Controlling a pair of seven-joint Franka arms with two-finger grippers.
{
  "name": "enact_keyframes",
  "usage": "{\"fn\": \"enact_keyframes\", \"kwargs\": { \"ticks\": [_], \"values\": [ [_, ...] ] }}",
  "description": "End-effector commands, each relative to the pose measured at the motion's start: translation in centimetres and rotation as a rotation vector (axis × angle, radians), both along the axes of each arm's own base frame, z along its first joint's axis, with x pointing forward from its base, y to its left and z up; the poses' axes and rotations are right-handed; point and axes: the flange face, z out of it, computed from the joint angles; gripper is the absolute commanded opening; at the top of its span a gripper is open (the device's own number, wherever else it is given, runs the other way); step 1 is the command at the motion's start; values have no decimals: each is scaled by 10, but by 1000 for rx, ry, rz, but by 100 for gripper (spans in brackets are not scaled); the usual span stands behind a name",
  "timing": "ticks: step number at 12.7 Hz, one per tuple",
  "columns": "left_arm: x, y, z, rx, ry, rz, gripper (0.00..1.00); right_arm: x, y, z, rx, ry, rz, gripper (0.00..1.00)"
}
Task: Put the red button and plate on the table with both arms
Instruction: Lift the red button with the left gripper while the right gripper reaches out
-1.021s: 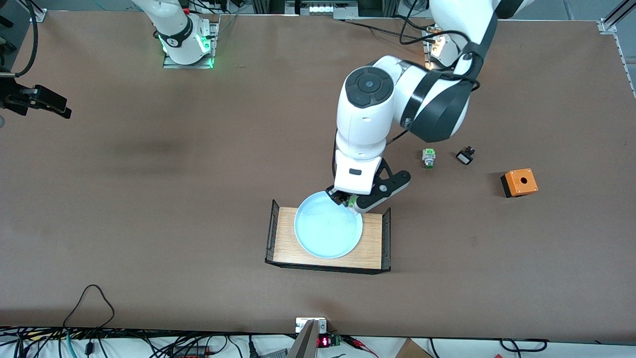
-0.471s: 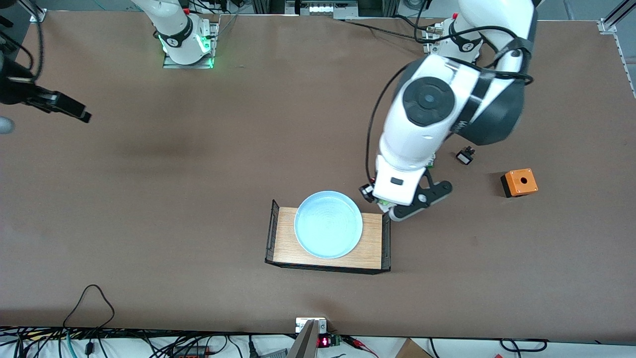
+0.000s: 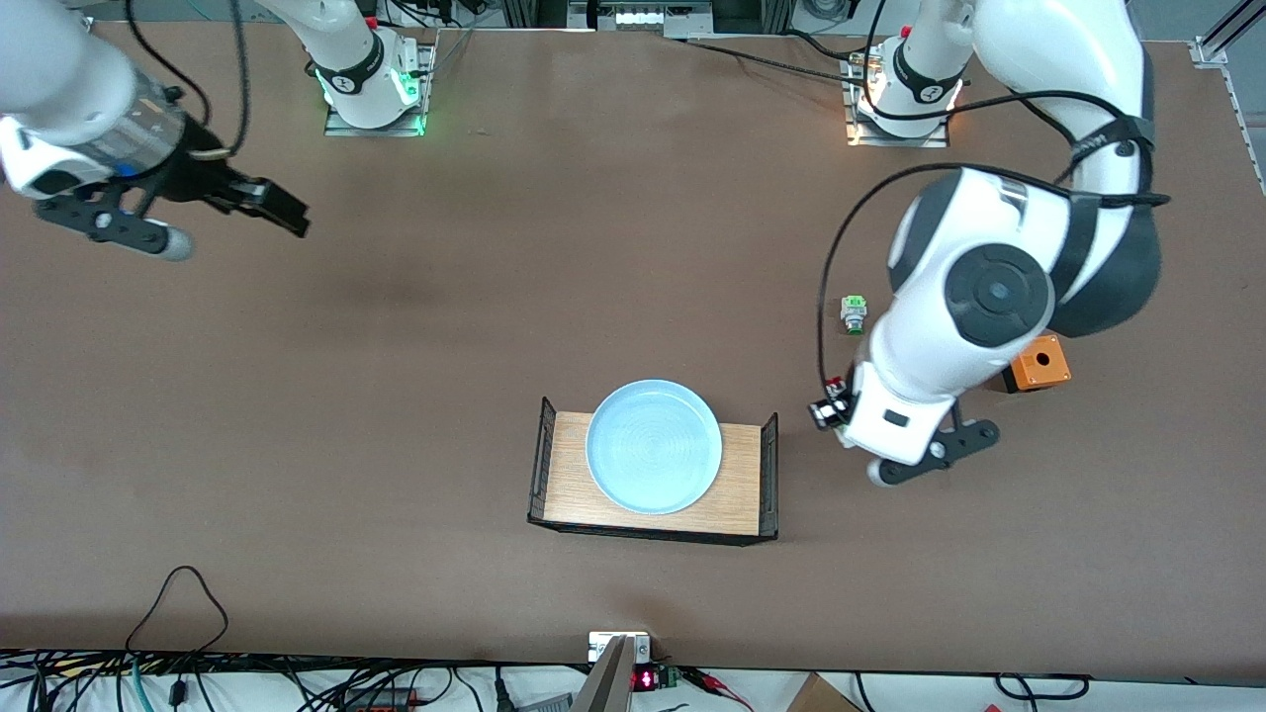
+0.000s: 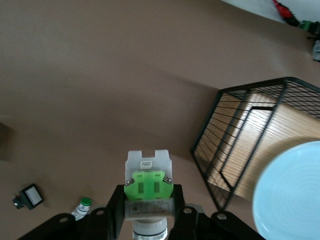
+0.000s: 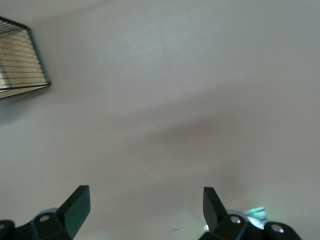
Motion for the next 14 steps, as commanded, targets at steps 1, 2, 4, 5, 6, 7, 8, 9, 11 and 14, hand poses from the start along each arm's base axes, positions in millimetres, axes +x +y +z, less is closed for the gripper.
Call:
{"fn": "enact_keyframes", "kwargs": {
  "ticks": [1, 2, 4, 5, 6, 7, 8, 9, 11, 14],
  "values": [
    [3, 38, -22, -6, 26, -53, 9, 0, 32, -5, 32, 13, -27, 100],
    [9, 56, -33, -8, 23, -40, 10, -1, 43, -9, 31, 16, -22, 100],
    [15, 79, -63, -14, 9, -45, 10, 2, 62, -16, 54, 11, -57, 100],
    [18, 91, -75, -17, -6, -54, 10, 2, 76, -15, 92, -1, -99, 100],
    [19, 94, -86, -22, -26, -68, 10, 5, 85, -18, 112, 0, -156, 100],
    [21, 102, -96, -25, -43, -65, 10, 8, 91, -20, 125, -12, -203, 100],
    [21, 107, -106, -23, -54, -63, 10, 8, 105, -28, 122, -8, -224, 100],
    [21, 112, -116, -28, -72, -86, 10, 6, 122, -36, 121, -6, -231, 100],
    [21, 125, -133, -32, -96, -111, 10, 10, 148, -59, 106, 9, -296, 100],
    [18, 143, -159, -31, -140, -154, 10, 28, 180, -75, 106, 7, -413, 100]
  ]
}}
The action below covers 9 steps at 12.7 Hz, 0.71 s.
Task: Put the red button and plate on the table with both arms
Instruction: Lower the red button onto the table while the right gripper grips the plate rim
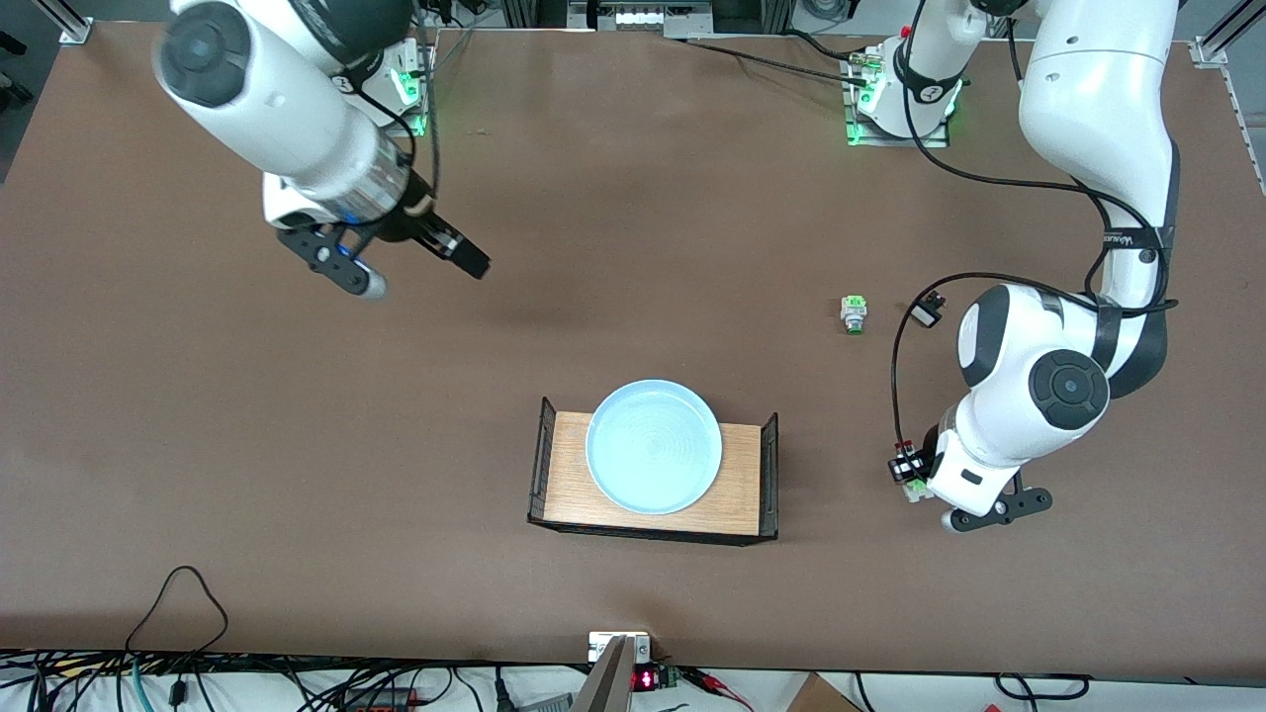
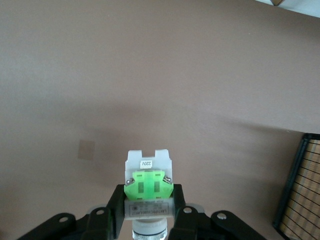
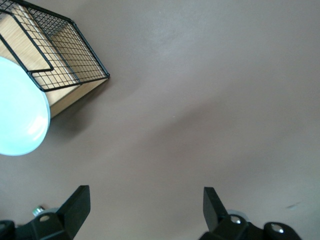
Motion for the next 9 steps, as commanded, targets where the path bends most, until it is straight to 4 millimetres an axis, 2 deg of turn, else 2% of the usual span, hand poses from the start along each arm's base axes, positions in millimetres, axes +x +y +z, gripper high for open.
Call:
{"fn": "enact_keyframes", "kwargs": {
  "ticks": [1, 4, 6, 9],
  "values": [
    [-11, 17, -13, -15, -47, -50, 10, 20, 31, -4, 15, 4, -89, 100],
    [-16, 38, -30, -7, -46, -95, 10, 31, 65, -9, 38, -11, -147, 100],
    [-17, 50, -34, -3, -39, -120, 10, 35, 89, -18, 67, -45, -206, 100],
    [-26, 62, -54, 1, -37, -136, 10, 43, 106, -34, 110, -82, -301, 100]
  ]
}}
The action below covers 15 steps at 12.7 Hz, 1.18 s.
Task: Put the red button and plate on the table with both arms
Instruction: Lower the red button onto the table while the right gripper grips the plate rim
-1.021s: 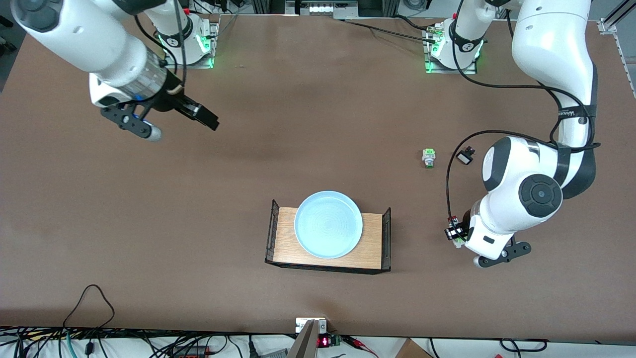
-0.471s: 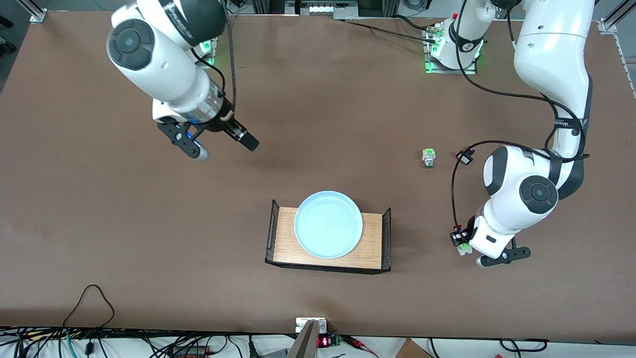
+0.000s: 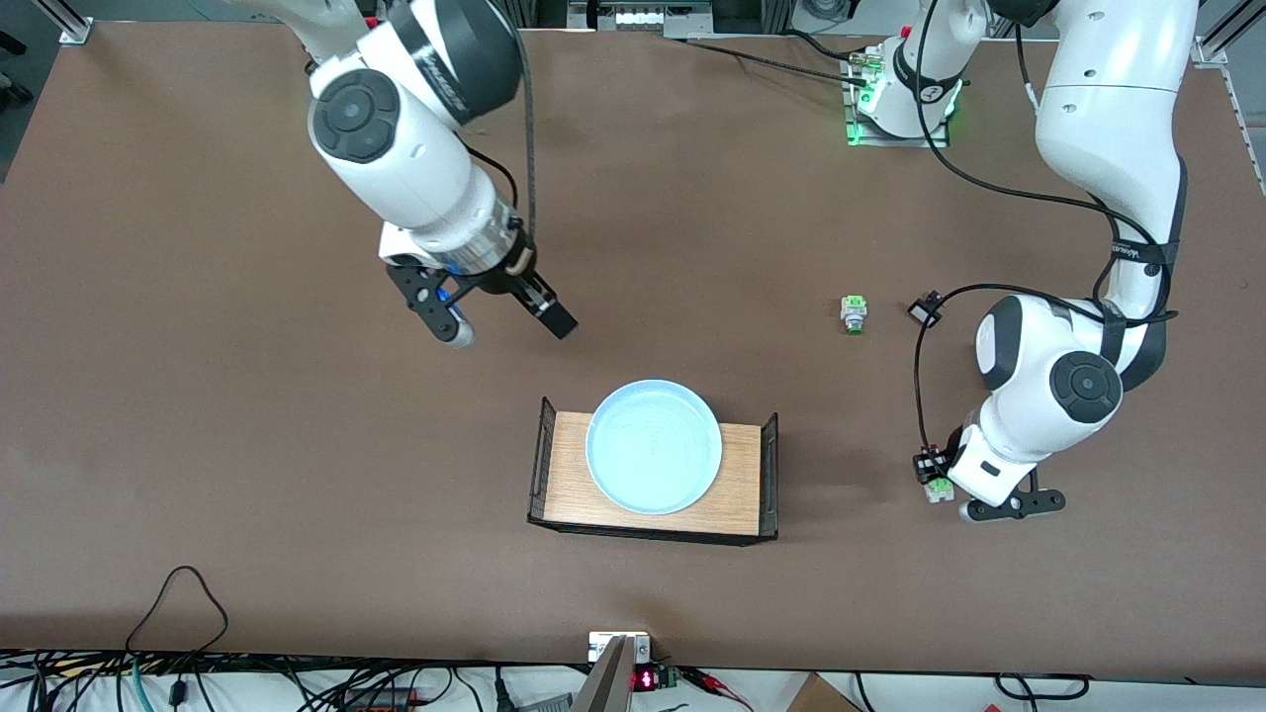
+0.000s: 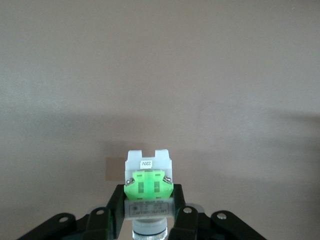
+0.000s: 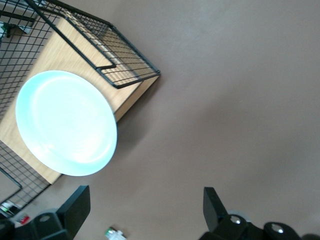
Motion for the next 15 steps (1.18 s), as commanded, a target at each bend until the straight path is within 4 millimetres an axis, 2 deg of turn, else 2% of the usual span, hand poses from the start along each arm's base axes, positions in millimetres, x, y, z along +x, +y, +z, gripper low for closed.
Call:
{"fn": "enact_keyframes", "kwargs": {
  "ticks": [1, 4, 7, 10, 15],
  "values": [
    [-15, 9, -8, -14, -14, -29, 11, 11, 17, -9, 43, -20, -81, 100],
    [-25, 19, -27, -14, -49, -32, 11, 20, 31, -28, 70, -57, -113, 100],
    [-29, 19, -38, -12, -62, -43, 15, 31, 46, -54, 78, -65, -162, 100],
    [-31, 19, -48, -10, -48, -60, 21, 39, 47, -82, 72, -70, -178, 100],
    [-31, 18, -57, -8, -51, -70, 55, 47, 49, -126, 64, -72, -190, 100]
  ]
}}
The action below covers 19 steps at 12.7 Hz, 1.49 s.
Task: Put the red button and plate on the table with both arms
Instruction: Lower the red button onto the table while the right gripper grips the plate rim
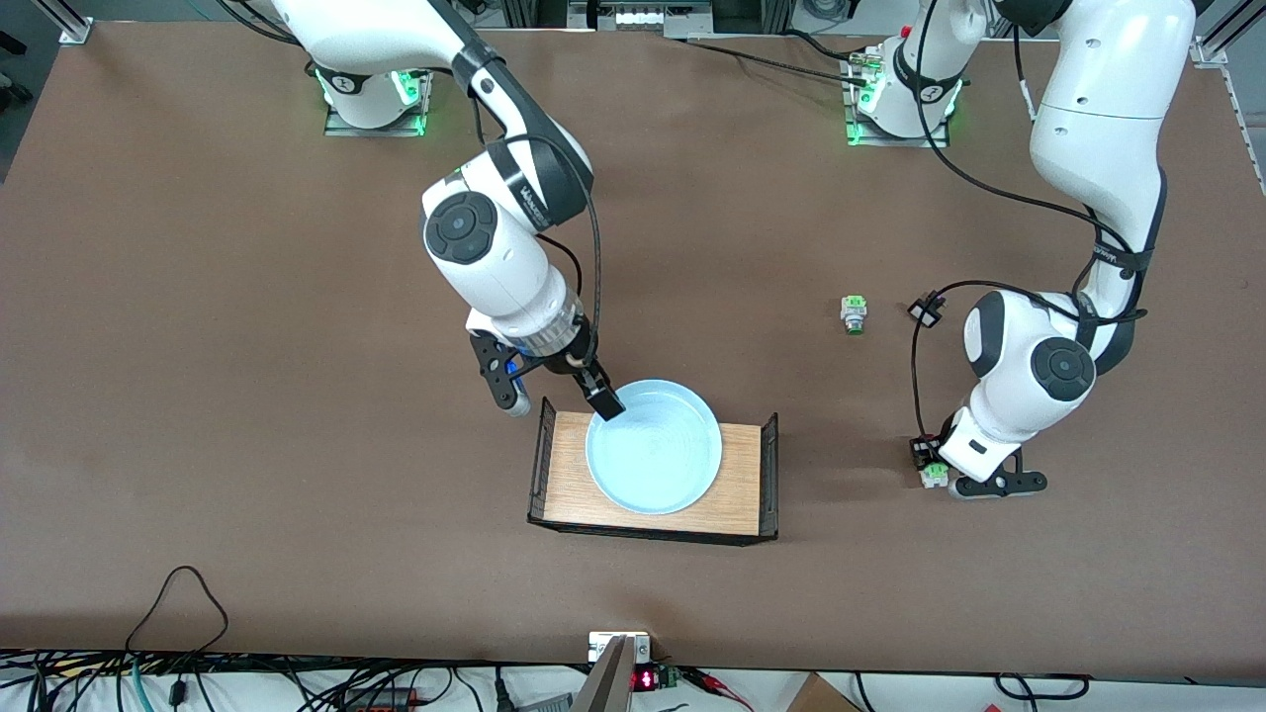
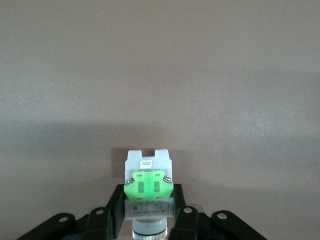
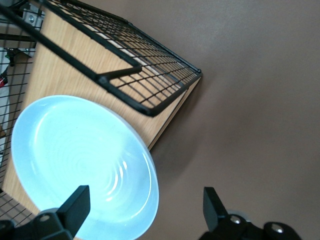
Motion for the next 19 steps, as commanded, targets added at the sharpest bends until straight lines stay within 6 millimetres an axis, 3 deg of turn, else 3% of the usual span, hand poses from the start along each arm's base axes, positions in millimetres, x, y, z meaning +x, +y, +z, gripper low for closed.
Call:
{"fn": "enact_keyframes", "kwargs": {
  "ticks": [1, 3, 5, 10, 11, 12, 14, 17, 19],
  "values": [
    [-1, 1, -1, -13, -15, -22, 66, 5, 6, -12, 1, 2, -18, 100],
    [0, 2, 3, -13, -19, -19, 79, 6, 6, -17, 0, 1, -19, 100],
    [3, 3, 10, -14, -24, -14, 100, 7, 8, -20, 7, -10, -23, 100],
    [6, 14, 52, -20, -27, 18, 100, 6, 12, -29, 12, -22, -22, 95],
    [6, 15, 59, -33, -21, 32, 100, 6, 12, -30, 11, -21, -22, 86],
    [6, 15, 68, -38, -26, 35, 100, 6, 12, -29, 13, -22, -21, 67],
    [4, 18, 87, -38, -21, 37, 100, 5, 13, -29, 16, -16, -23, 44],
    [-3, 39, 132, -33, 11, 45, 100, 4, 15, -28, 18, -15, -28, 26],
    [-9, 42, 160, -31, 18, 15, 100, 3, 16, -29, 15, -20, -19, 16]
  ]
}}
